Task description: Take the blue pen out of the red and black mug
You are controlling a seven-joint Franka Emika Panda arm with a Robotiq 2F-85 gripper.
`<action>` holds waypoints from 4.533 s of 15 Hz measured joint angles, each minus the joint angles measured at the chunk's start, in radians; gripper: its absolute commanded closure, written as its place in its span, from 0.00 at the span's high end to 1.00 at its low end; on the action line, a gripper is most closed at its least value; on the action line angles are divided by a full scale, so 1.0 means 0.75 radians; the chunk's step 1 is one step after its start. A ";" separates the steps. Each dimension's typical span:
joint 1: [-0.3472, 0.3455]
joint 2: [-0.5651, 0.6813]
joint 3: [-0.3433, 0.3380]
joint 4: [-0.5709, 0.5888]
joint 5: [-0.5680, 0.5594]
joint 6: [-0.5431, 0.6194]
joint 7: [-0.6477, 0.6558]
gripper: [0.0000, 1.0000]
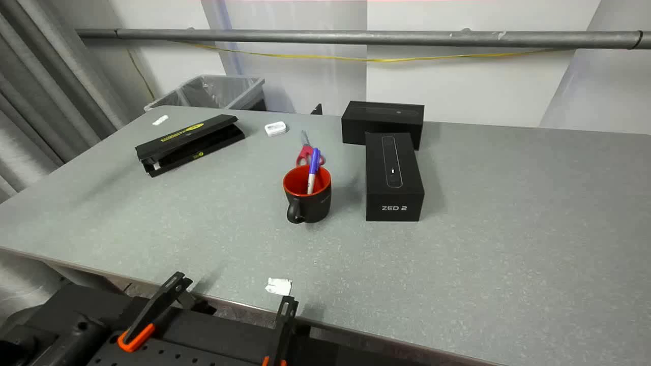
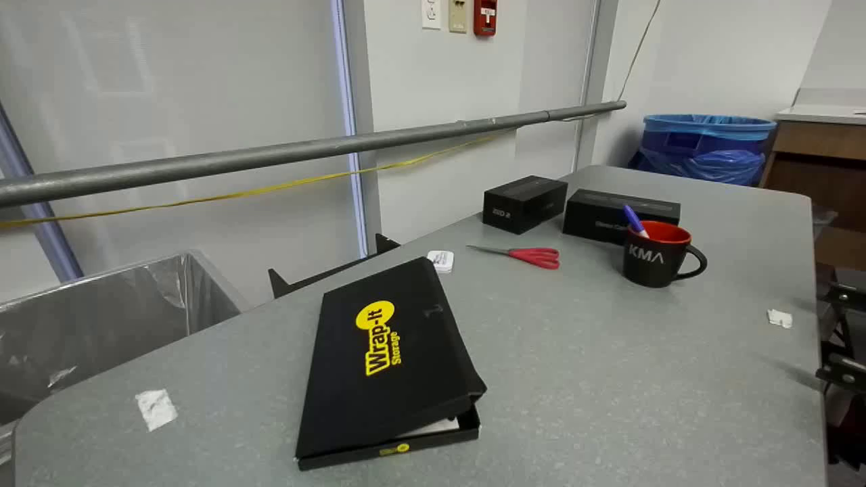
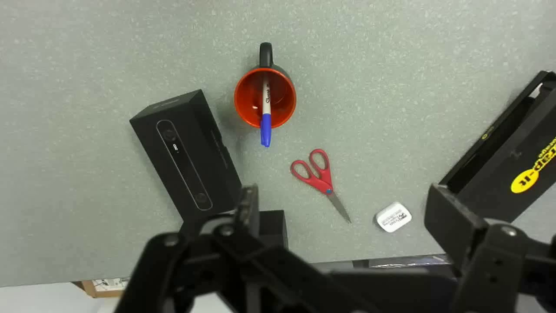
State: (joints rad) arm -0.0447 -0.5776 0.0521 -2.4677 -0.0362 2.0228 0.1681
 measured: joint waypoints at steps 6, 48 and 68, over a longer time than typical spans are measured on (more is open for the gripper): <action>0.000 0.001 0.000 0.000 0.000 0.000 0.000 1.00; -0.041 0.977 -0.135 0.077 -0.274 0.587 0.159 1.00; 0.051 1.168 -0.199 0.225 -0.276 0.613 0.180 0.03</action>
State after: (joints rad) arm -0.0061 0.2983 -0.0974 -2.2990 -0.2430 2.4823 0.3032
